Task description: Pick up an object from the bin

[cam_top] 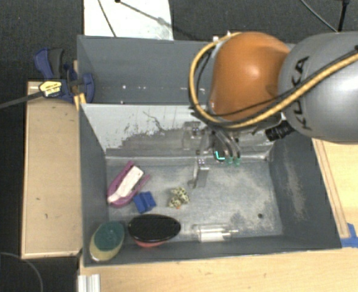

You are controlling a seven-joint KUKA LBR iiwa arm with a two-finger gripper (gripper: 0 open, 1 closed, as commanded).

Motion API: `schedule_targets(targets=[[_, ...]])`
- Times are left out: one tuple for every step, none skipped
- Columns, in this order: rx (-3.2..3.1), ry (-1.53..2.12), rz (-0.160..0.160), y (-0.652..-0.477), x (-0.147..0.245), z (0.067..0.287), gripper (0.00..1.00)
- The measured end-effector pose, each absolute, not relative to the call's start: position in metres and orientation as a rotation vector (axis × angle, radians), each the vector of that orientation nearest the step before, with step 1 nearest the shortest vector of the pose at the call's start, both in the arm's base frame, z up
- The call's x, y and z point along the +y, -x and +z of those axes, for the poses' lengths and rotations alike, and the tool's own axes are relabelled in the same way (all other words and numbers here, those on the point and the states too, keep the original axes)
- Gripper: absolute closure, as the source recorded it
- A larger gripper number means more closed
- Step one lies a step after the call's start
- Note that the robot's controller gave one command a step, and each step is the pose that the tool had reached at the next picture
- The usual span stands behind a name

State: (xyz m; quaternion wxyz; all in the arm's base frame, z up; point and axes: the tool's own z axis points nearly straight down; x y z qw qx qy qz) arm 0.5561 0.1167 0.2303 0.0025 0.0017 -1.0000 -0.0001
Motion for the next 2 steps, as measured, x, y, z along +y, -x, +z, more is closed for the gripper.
schedule_targets(targets=[[-2.991, -0.95, -0.002, -0.512, 0.119, 0.068, 0.0], [-2.942, -1.124, 0.003, -0.568, 0.096, 0.102, 0.0]])
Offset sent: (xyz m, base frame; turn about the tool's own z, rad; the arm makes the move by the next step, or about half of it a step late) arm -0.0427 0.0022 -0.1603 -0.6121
